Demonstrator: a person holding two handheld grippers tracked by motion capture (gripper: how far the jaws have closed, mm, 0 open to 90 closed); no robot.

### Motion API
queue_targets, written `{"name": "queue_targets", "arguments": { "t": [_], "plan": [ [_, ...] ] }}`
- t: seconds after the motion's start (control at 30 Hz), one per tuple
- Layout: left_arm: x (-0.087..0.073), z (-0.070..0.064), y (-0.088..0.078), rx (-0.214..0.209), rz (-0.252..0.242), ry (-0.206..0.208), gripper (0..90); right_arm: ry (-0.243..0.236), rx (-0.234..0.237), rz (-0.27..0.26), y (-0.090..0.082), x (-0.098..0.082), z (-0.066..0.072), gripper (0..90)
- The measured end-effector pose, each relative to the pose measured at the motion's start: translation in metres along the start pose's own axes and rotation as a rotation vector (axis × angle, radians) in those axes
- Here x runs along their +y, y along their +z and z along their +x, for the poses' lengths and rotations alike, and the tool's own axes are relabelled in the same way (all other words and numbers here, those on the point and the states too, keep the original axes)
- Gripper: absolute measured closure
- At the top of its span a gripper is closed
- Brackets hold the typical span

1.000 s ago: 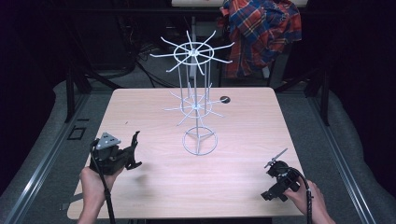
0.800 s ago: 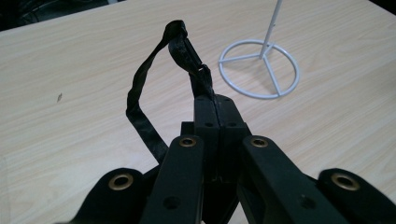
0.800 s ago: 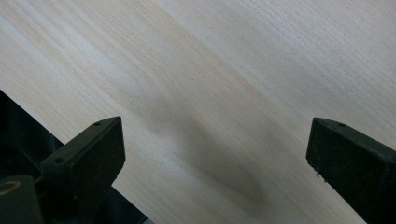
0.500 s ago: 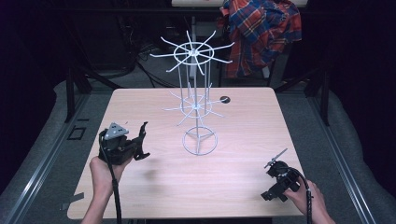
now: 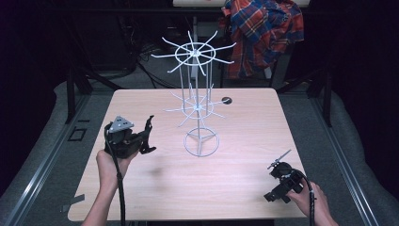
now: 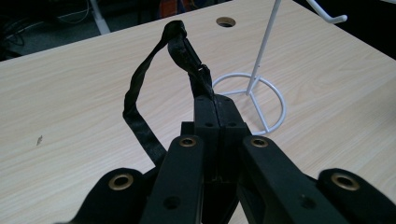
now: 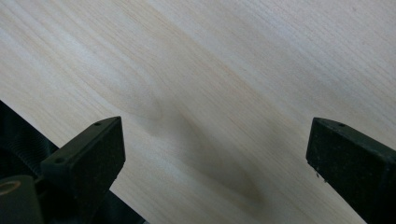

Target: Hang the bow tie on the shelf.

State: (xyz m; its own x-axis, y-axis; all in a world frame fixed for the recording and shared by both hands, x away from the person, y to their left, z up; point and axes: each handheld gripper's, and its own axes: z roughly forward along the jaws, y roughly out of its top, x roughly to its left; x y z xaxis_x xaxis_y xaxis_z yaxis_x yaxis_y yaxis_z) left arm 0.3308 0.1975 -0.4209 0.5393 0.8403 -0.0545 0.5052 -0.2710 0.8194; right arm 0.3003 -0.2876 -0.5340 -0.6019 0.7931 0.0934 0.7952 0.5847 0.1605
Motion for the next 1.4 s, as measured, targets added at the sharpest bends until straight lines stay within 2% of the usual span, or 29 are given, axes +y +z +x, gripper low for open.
{"name": "queue_targets", "arguments": {
  "t": [0.17, 0.2, 0.23, 0.27, 0.33, 0.37, 0.4, 0.43, 0.53, 0.7, 0.73, 0.77, 0.8, 0.9, 1.03, 1.07, 1.1, 1.13, 1.27, 1.3, 1.33, 1.4],
  "plan": [
    [0.007, 0.001, 0.003, -0.008, -0.012, 0.000, 89.7, 0.004, -0.007, 0.000, -0.001, -0.001, -0.001, 4.1],
    [0.008, 0.001, 0.004, -0.010, -0.015, -0.001, 89.7, 0.025, 0.008, -0.030, 0.002, -0.003, 0.000, 4.1],
    [0.008, 0.001, 0.005, -0.011, -0.018, -0.002, 89.7, 0.017, 0.010, -0.019, 0.001, -0.002, -0.001, 4.1],
    [0.008, 0.001, 0.005, -0.011, -0.018, -0.002, 89.7, 0.041, 0.010, -0.047, 0.003, -0.003, 0.001, 4.1],
    [0.010, 0.001, 0.007, -0.017, -0.018, 0.000, 89.7, 0.007, 0.000, -0.005, -0.001, -0.002, -0.001, 4.1],
    [0.010, 0.001, 0.007, -0.017, -0.018, 0.000, 89.7, 0.007, 0.000, -0.005, -0.001, -0.002, -0.001, 4.1],
    [0.012, 0.001, 0.008, -0.021, -0.020, -0.004, 89.8, 0.044, 0.011, -0.055, 0.003, -0.003, 0.002, 4.0],
    [0.012, 0.001, 0.009, -0.023, -0.021, -0.006, 89.7, 0.012, 0.007, -0.014, 0.000, -0.002, 0.000, 4.0],
    [0.015, 0.000, 0.011, -0.027, -0.024, -0.002, 89.7, -0.002, 0.008, 0.001, -0.001, -0.001, 0.000, 4.1],
    [0.019, -0.001, 0.014, -0.037, -0.031, -0.003, 89.7, -0.005, -0.003, 0.007, -0.001, -0.001, -0.002, 4.1],
    [0.019, -0.001, 0.015, -0.040, -0.034, -0.003, 89.7, 0.029, 0.003, -0.029, 0.001, -0.003, 0.000, 4.1],
    [0.019, -0.001, 0.015, -0.040, -0.034, -0.003, 89.7, 0.041, 0.015, -0.043, 0.002, -0.003, 0.001, 4.1],
    [0.021, -0.003, 0.017, -0.049, -0.035, -0.002, 89.7, 0.018, 0.018, -0.019, 0.000, -0.003, -0.001, 4.1],
    [0.022, -0.004, 0.019, -0.055, -0.036, 0.002, 89.7, 0.001, 0.006, 0.001, -0.002, -0.002, -0.002, 4.0],
    [0.025, -0.007, 0.022, -0.056, -0.033, 0.003, 89.7, 0.015, 0.013, -0.019, -0.001, -0.003, 0.000, 4.1],
    [0.026, -0.008, 0.023, -0.057, -0.035, 0.006, 89.7, 0.046, 0.011, -0.049, 0.000, -0.005, 0.003, 4.0],
    [0.027, -0.009, 0.024, -0.060, -0.036, 0.006, 89.7, 0.022, 0.016, -0.016, -0.003, -0.004, 0.001, 4.0],
    [0.028, -0.011, 0.024, -0.068, -0.044, 0.008, 89.7, 0.005, 0.001, 0.003, -0.005, -0.004, 0.000, 4.0],
    [0.031, -0.013, 0.026, -0.078, -0.044, 0.019, 89.7, 0.019, 0.010, -0.022, -0.001, -0.005, 0.000, 4.1],
    [0.031, -0.013, 0.026, -0.082, -0.042, 0.019, 89.7, 0.019, 0.010, -0.022, -0.001, -0.005, 0.000, 4.1],
    [0.031, -0.013, 0.028, -0.092, -0.034, 0.019, 89.7, -0.004, -0.005, 0.005, -0.002, -0.003, -0.002, 4.0],
    [0.031, -0.013, 0.030, -0.093, -0.029, 0.019, 89.7, -0.001, -0.002, 0.002, -0.002, -0.003, -0.002, 4.0]
  ]
}}
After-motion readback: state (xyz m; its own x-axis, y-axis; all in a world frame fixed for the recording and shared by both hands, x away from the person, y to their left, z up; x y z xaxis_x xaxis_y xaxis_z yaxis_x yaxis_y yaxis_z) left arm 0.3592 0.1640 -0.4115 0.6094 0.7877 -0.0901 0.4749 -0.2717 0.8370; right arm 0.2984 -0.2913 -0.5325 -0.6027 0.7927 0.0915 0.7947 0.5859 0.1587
